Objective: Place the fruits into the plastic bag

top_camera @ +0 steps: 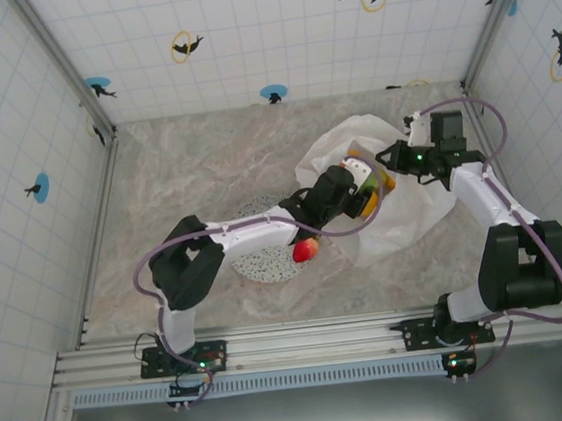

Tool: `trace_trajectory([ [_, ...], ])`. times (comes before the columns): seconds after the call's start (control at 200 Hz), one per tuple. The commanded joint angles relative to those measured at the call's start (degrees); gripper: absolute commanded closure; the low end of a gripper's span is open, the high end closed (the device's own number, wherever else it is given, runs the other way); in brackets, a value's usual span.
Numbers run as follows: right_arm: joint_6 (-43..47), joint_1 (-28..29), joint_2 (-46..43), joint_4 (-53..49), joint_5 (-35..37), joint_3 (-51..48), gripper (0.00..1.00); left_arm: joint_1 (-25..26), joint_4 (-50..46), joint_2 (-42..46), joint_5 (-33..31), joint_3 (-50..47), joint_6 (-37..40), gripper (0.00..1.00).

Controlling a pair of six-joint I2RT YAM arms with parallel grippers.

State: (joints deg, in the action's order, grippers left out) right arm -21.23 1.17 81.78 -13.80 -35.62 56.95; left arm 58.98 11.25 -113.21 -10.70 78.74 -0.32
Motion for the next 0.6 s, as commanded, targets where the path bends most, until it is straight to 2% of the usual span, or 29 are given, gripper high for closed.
trace_trajectory([
  [0.0, -1.1, 0.1, -1.4, 1.9, -1.4, 2.8, 1.00, -1.8, 2.1, -3.6, -3.6, 3.5, 4.1, 0.43],
  [0.15, -1.3, 0.1, -1.5, 1.9, -1.3, 3.2, 1.00, -3.6, 4.0, -7.3, -5.2, 6.0, 4.9, 0.43],
  [0.595, -1.4, 0.1, -1.1, 1.8, -1.2, 2.7, 1.00, -4.5, 3.7, -17.8, -1.0, 17.6, 2.4, 0.35],
])
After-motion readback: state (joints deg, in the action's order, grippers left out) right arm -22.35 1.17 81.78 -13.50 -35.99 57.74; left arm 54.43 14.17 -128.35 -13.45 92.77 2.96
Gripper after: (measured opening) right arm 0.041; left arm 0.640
